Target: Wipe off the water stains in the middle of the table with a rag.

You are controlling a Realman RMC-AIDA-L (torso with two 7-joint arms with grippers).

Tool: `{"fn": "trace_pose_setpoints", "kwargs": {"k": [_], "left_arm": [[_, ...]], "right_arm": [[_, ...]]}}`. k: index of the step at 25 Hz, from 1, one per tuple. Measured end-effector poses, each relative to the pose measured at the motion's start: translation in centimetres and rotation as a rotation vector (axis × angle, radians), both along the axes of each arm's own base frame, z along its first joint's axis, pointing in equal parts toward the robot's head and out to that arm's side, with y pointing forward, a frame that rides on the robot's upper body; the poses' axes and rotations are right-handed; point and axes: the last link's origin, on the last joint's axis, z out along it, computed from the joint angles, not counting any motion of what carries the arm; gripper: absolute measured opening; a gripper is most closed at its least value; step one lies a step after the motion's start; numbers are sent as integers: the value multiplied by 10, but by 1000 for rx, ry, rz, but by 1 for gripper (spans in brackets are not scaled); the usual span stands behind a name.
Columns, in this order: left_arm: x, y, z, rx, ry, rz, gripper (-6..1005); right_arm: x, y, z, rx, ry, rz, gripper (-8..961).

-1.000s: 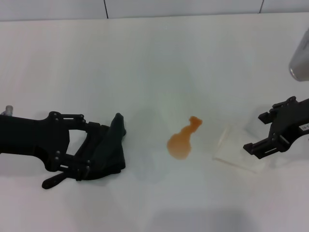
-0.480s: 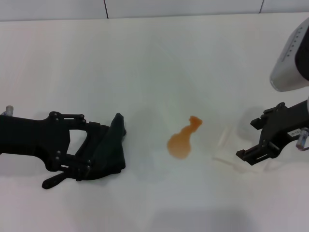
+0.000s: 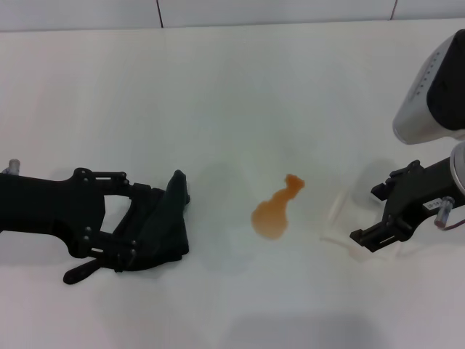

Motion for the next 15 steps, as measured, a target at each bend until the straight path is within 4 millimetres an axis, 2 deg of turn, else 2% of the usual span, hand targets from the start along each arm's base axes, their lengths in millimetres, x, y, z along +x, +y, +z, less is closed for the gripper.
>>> {"fn": "trace_pose_setpoints", "kwargs": {"k": [15], "left_arm": [[0,0,0,1,-4,1,862]], "right_arm": [[11,4,-14,-10,-26,-16,839]]}}
